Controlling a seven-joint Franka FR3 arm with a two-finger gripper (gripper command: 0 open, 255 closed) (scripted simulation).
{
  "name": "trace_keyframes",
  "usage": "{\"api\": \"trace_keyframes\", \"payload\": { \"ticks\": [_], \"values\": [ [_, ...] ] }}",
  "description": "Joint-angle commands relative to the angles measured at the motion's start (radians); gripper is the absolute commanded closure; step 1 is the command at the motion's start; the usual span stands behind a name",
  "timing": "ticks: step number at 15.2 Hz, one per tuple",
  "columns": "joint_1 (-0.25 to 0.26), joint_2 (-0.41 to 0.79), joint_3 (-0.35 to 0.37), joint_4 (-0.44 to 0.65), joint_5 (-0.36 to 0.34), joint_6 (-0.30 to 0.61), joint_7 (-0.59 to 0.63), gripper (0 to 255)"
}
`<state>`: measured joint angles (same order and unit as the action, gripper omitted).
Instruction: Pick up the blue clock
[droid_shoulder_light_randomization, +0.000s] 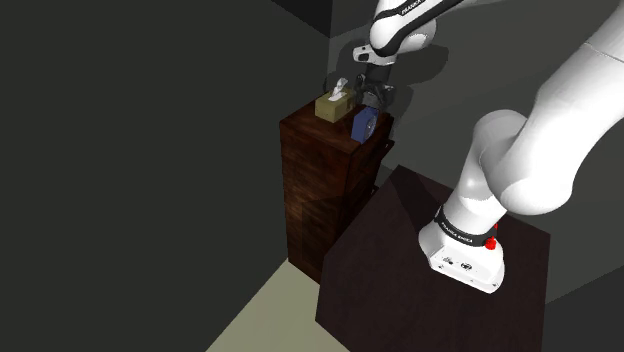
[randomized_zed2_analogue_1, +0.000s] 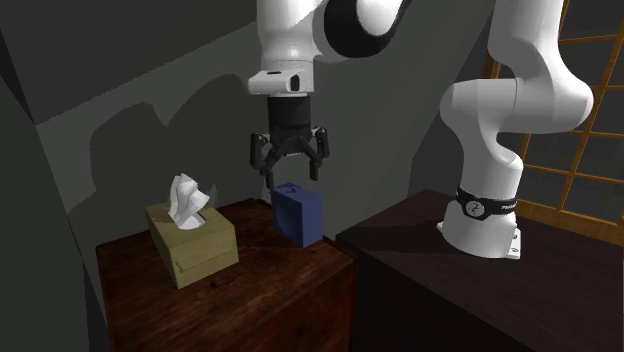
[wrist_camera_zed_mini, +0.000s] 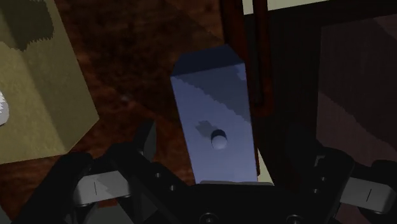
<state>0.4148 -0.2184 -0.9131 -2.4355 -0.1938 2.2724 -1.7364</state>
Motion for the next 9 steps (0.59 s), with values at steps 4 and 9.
{"api": "trace_keyframes", "payload": {
  "ticks": [4, 9],
  "values": [
    [0.035, 0.090, -0.047, -0.020, 0.076, 0.088, -0.083, 0],
    [0.049, 0.137, -0.063, -0.029, 0.127, 0.127, -0.123, 255]
  ]
}}
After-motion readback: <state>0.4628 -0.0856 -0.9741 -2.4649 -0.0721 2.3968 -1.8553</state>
